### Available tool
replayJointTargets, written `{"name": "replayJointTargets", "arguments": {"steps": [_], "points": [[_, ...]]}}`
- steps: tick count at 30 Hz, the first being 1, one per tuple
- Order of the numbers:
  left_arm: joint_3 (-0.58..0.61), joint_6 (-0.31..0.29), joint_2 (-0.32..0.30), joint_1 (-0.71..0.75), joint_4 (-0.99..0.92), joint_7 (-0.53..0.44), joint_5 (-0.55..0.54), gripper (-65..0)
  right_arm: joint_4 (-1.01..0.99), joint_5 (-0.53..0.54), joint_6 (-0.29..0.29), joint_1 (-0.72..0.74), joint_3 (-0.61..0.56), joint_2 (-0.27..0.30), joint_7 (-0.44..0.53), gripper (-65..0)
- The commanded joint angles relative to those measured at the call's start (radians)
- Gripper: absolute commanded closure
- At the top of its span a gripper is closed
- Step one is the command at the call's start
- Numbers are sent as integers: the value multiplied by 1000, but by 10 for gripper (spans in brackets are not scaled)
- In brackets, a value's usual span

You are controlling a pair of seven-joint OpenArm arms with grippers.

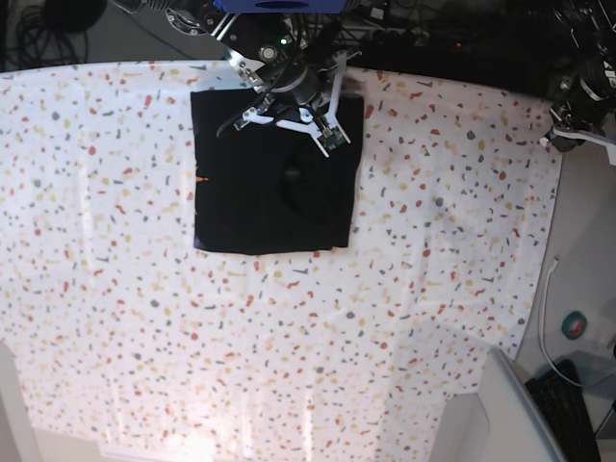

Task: Layout the t-shirt on the table in an organized manner, then fold the t-shirt properly
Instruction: 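Release the stack and move both grippers to its sides, then push the folded stack with the left gripper to tidy its edges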

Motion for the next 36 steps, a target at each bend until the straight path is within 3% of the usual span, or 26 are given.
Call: {"name": "replayJointTargets", "arguments": {"steps": [1,3,6,8,10,11,13,16,17,22,28,33,36], "points": [[19,-7,-14,0,35,-18,-14,0,19,-2,10,0,-1,-12,22,0],[60,-7,-12,0,52,-18,-14,0,42,-2,10,2,-1,-14,17,0],[109,-7,-12,-6,75,-18,-14,0,100,-2,10,-4,-1,-5,15,-198],[143,-7,-11,-17,87,-14,-20,0,165,-3,10,-6,1,31,15,-314],[187,-7,-11,-22,107,-12,-23,0,257,-3,10,-6,2,69,15,-389],[218,-7,-7,-22,126,-12,-25,-36,304,-5,8,-6,5,97,15,-410],[293,-7,17,-22,183,-12,-25,-257,384,-3,8,-8,70,153,17,-425],[376,-13,78,-46,204,-12,-25,-564,398,-3,8,-32,213,184,17,-426],[402,-13,95,-57,192,-12,-26,-640,396,-3,8,-41,257,186,17,-426],[589,-58,131,-132,58,-18,-26,-650,382,-5,13,-101,449,192,19,-431],[618,-61,174,-209,-115,-18,-17,-650,376,-7,13,-156,602,193,23,-431],[622,-62,174,-273,-258,-20,-17,-650,376,-5,13,-178,720,193,25,-432],[692,-62,166,-312,-322,-20,-17,-650,376,-5,14,-179,774,193,25,-432]]}}
